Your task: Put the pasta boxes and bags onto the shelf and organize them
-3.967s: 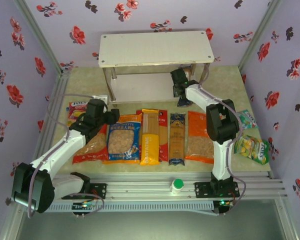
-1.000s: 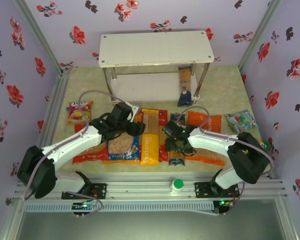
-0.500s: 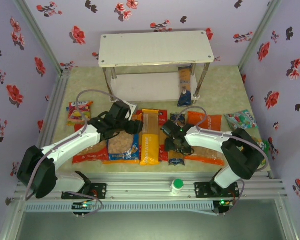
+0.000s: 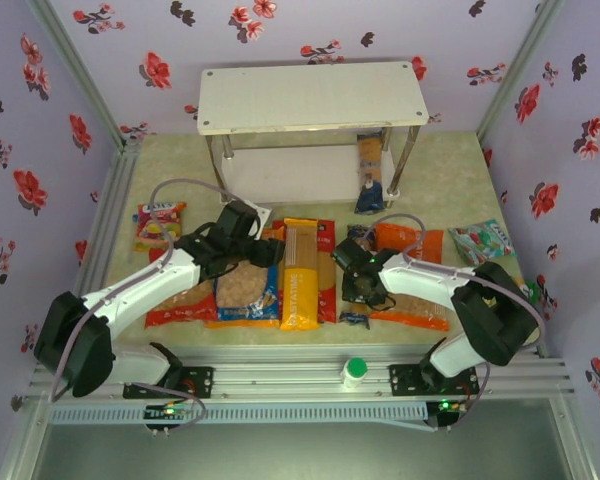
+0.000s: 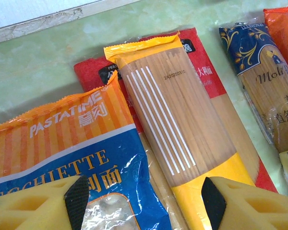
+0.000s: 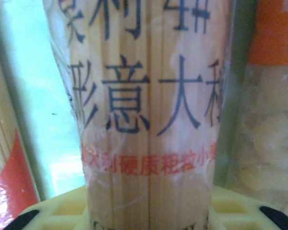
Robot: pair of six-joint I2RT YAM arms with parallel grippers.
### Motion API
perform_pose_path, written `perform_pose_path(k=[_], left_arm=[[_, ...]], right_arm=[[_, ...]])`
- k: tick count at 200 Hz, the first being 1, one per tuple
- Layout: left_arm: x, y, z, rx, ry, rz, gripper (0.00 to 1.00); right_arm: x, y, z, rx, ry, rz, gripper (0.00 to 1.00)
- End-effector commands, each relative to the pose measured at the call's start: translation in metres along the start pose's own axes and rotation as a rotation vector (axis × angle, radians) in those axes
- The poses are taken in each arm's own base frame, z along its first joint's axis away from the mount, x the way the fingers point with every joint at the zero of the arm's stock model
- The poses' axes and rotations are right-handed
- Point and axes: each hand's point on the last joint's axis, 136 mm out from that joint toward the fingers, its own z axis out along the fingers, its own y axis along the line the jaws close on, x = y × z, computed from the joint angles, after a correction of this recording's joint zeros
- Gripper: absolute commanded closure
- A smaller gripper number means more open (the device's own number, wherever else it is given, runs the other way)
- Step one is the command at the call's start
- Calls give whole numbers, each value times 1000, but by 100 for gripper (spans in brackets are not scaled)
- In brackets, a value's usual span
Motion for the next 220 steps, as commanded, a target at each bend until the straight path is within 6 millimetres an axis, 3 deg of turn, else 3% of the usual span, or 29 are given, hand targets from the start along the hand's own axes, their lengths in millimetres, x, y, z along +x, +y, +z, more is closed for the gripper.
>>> perform_pose_path(k=[1, 28, 60, 83, 156, 220], left_arm=[[0, 2, -4, 8, -6, 0, 33], [-2, 5, -6, 3, -13, -8, 33], [-3, 9, -6, -4, -16, -18, 34], [-4, 11, -6, -8, -18, -24, 34], [-6, 15, -8, -15, -25, -31, 34], [-11, 16, -13, -17, -37, -28, 34]], right_arm=[[16, 3, 19, -23, 69, -21, 73], [6, 7, 4, -28, 24, -61, 79], [-11, 13, -28, -45, -55, -142, 86], [-18, 15, -52, -56, -88, -185, 100], [-20, 16, -95, -128, -140, -212, 100], [-34, 45, -143, -291, -212, -242, 100]])
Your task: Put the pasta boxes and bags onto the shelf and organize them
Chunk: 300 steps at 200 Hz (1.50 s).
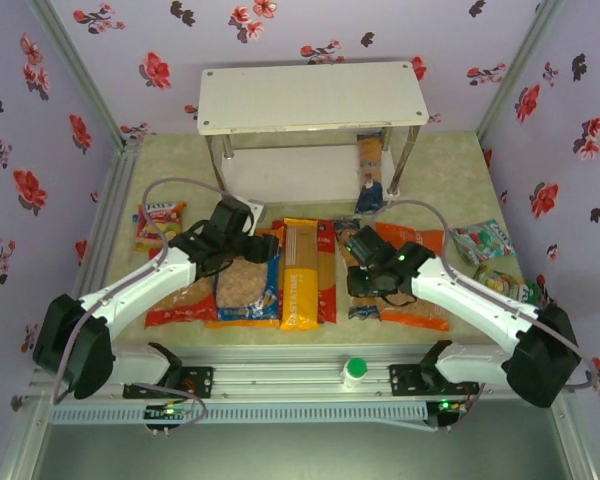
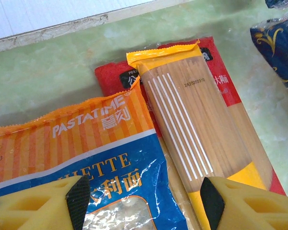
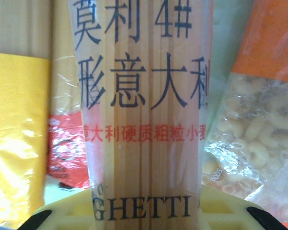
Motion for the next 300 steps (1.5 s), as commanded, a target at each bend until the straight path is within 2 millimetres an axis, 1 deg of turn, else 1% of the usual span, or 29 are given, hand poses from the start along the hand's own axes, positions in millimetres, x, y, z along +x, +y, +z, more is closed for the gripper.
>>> perform_pose_path(k=[1, 16, 28, 42, 57, 76, 97, 106, 113, 135, 158, 176, 213, 253, 300], left_arm=[[-6, -1, -10, 13, -21, 6, 34], [-7, -1, -12, 15, -23, 9, 34], [-8, -1, -13, 16, -28, 11, 34], [-8, 0, -14, 13, -28, 13, 34], [-9, 0, -15, 13, -28, 16, 33], [-12, 1, -17, 12, -35, 22, 32], [-15, 1, -20, 11, -38, 27, 32], [-16, 2, -21, 8, -39, 27, 32], [-16, 3, -22, 7, -39, 26, 32], [-15, 6, -22, 2, -40, 22, 32], [-14, 9, -22, -4, -40, 15, 32], [-13, 11, -21, -10, -36, 11, 32], [-12, 14, -21, -15, -32, 5, 32], [-11, 17, -20, -20, -28, 0, 32], [-10, 19, -18, -24, -24, -5, 32]], right_arm=[[-39, 31, -36, -120, -145, -36, 100], [-50, 39, -41, -133, -172, -47, 100], [-64, 44, -45, -137, -202, -49, 100], [-85, 46, -47, -114, -239, -45, 100], [-109, 45, -44, -68, -273, -57, 100], [-144, 45, -37, -37, -311, -69, 100], [-183, 39, -26, -1, -339, -68, 100], [-196, 37, -19, 10, -344, -71, 100], [-208, 37, -17, 17, -356, -75, 100], [-235, 29, -6, 79, -364, -90, 100], [-257, 20, 8, 115, -371, -87, 100], [-270, 15, 19, 148, -379, -96, 100], [-291, 2, 36, 214, -380, -91, 100], [-302, -5, 47, 223, -403, -57, 100], [-313, -15, 54, 238, -425, -26, 100]])
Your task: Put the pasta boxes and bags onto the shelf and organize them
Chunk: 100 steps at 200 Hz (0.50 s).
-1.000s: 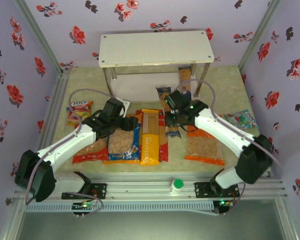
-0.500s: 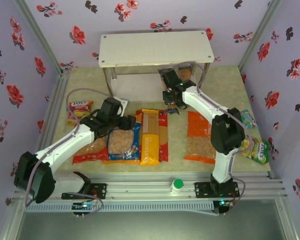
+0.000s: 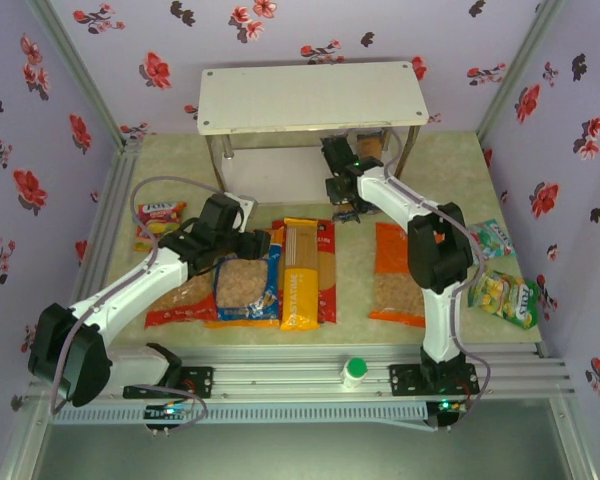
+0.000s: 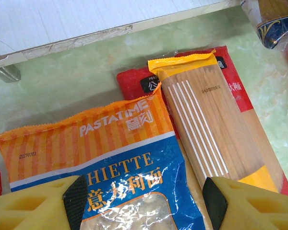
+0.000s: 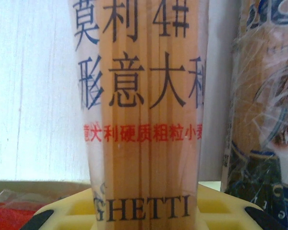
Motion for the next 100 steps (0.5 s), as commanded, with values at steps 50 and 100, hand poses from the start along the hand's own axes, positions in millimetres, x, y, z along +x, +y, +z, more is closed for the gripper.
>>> perform_pose_path(k=[50, 100], left_arm=[[-1, 2, -2, 4, 5, 3, 32], [-3, 3, -1, 3, 5, -2, 31]], right_arm=[[-61, -16, -9, 39, -187, 75, 100], [-53, -18, 6, 37, -145, 73, 87]])
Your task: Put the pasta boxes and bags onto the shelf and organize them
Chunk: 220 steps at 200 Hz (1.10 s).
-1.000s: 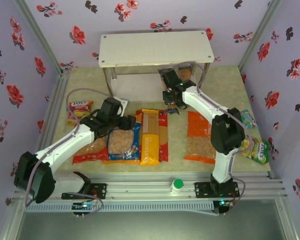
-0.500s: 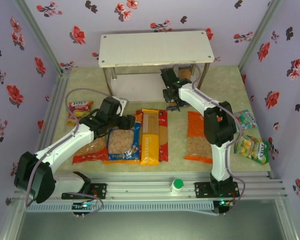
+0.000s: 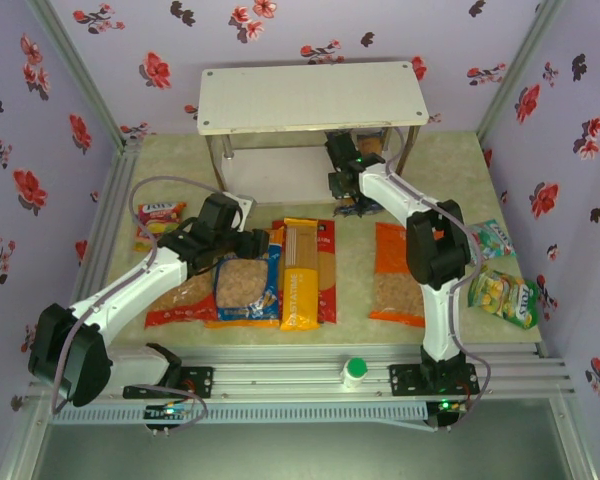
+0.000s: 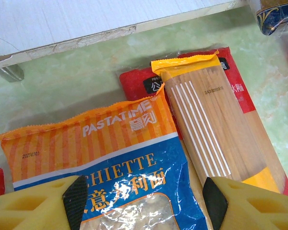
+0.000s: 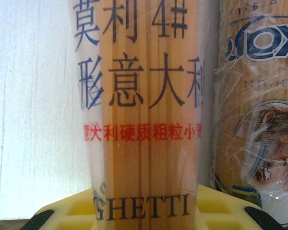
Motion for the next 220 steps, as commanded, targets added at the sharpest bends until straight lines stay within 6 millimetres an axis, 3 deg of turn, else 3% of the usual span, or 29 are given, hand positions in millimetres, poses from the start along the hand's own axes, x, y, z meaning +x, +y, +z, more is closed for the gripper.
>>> perform_pose_path(k=[1, 42, 66, 90, 141, 184, 220], left_arm=[[-2, 1, -1, 4, 6, 4, 31], [1, 0, -1, 10, 14, -6, 30], [7, 0, -2, 16, 30, -10, 29], [12, 1, -5, 15, 36, -16, 28], [19, -8, -11, 32, 47, -2, 27], [23, -18, -12, 39, 53, -5, 27], [23, -30, -15, 22, 49, -2, 28]], right_arm=[[-38, -7, -2, 19, -121, 46, 86], [-33, -7, 4, 21, -102, 46, 66], [-32, -6, 5, 22, -100, 46, 46], [-33, -6, 5, 22, -102, 47, 33], [-40, -5, -6, -2, -140, 60, 25], [-50, -12, -37, -19, -232, 87, 23], [-33, -19, -60, -42, -224, 104, 23]])
